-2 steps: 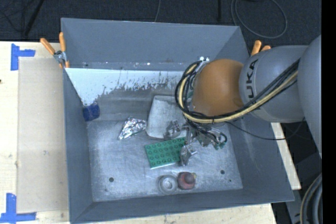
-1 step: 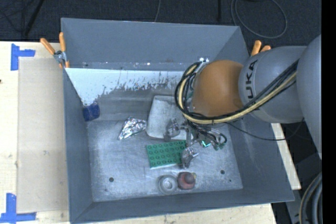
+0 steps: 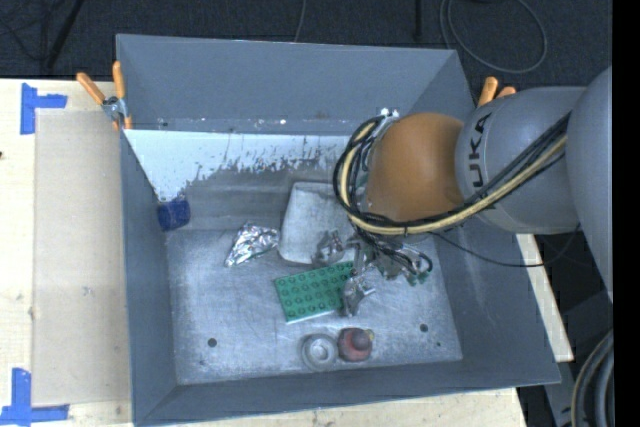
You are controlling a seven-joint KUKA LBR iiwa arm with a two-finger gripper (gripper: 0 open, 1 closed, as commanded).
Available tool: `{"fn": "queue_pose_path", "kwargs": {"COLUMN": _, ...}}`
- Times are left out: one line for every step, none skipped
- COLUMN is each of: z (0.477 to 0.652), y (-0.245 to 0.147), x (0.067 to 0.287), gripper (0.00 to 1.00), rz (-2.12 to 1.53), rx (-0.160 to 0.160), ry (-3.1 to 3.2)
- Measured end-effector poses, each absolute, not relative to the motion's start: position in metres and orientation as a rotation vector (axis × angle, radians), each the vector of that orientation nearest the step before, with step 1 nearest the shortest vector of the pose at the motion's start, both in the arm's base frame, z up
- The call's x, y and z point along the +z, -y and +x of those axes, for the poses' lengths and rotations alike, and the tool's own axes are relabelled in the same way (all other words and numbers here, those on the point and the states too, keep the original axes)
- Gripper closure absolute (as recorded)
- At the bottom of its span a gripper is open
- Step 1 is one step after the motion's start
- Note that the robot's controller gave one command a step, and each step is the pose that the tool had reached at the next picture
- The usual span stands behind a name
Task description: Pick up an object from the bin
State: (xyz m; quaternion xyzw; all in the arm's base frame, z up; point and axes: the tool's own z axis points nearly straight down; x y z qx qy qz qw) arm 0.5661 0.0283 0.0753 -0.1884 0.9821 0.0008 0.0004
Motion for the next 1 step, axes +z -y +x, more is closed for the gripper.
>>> {"fn": "queue_pose_path", "kwargs": {"z": 0.5509, "y": -0.0166, "x": 0.2195, "gripper": 1.00, "rz": -0.828, "rx": -0.002, "ry": -3.023}}
